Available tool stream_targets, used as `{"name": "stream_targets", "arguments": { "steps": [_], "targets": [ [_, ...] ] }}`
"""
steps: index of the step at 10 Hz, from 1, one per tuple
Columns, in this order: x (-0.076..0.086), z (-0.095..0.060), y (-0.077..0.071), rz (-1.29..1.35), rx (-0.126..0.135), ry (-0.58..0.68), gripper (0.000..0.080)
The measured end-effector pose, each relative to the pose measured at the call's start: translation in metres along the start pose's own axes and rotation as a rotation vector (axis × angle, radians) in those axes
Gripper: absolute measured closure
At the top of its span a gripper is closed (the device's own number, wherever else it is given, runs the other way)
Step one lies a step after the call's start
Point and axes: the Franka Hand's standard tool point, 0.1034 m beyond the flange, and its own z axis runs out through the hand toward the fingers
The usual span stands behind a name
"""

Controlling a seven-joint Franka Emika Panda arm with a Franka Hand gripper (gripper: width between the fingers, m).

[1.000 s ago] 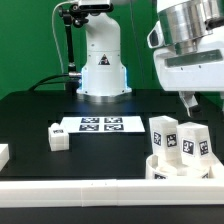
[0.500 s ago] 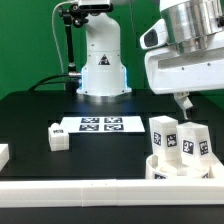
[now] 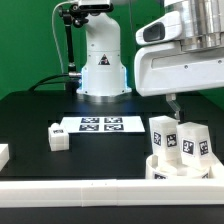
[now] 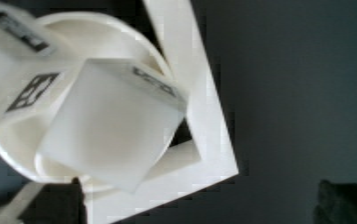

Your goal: Assemble stool

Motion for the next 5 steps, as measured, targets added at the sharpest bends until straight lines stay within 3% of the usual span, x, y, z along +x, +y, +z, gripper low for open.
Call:
{"name": "stream_targets", "arguments": {
  "steps": [1,5],
  "targets": [
    [-0.0005,0.0000,-0.0015,-0.074,-0.019,0.004,0.0151],
    [0.0020,-0.0002,0.0054,-0.326,-0.029,0.004,0.0151]
  ]
}}
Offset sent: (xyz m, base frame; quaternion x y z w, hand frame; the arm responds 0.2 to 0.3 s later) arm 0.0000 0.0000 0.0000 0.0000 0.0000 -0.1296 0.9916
